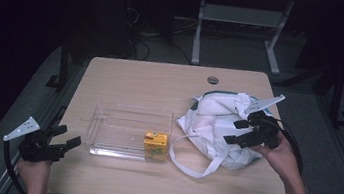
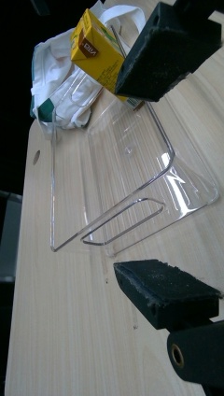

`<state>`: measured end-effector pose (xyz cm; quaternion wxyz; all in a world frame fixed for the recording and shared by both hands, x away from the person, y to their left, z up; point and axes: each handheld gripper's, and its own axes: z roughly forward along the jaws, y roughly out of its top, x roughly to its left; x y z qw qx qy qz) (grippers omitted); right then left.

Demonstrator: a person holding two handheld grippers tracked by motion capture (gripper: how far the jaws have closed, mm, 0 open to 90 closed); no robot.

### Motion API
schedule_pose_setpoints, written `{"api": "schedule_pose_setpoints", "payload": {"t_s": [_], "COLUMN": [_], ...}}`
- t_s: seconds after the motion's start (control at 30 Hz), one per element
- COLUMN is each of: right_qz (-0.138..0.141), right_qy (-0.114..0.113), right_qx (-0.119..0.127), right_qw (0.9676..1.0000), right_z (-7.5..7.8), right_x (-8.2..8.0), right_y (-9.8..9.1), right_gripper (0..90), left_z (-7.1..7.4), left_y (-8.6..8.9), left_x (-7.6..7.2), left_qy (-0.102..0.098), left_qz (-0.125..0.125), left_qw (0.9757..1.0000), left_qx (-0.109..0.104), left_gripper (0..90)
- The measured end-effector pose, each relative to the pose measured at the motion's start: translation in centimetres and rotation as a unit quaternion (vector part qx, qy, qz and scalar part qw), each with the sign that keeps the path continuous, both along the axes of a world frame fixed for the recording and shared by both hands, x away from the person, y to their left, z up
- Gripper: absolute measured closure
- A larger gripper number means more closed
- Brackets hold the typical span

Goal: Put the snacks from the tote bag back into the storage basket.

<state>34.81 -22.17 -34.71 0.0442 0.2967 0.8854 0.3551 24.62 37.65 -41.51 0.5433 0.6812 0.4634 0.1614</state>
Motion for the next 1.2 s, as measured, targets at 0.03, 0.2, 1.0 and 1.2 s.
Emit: {"api": "schedule_pose_setpoints", "payload": {"t_s": [0.03,0.2,1.0,1.2], "right_qz": [-0.001,-0.008,-0.033,-0.034], "right_qy": [0.001,0.003,-0.008,-0.018], "right_qx": [0.001,0.006,0.014,0.012], "right_qw": [1.0,0.9999,0.9993,0.9992], "right_z": [-0.1,-0.8,-2.9,-3.2], "right_x": [-0.1,-0.6,-3.7,-4.7], "right_y": [-0.1,-0.9,-2.8,-3.1], "right_gripper": [27.7,27.7,27.0,26.9], "left_z": [0.0,0.0,-0.1,-0.1], "left_y": [0.0,0.0,-0.2,-0.2], "left_x": [0.0,0.0,0.1,0.2], "left_qy": [0.0,0.001,0.004,0.003], "left_qz": [-0.001,-0.002,-0.01,-0.012], "left_qw": [1.0,1.0,0.9999,0.9998], "left_qx": [0.0,0.002,0.011,0.012], "left_gripper": [12.6,12.6,12.6,12.6]}}
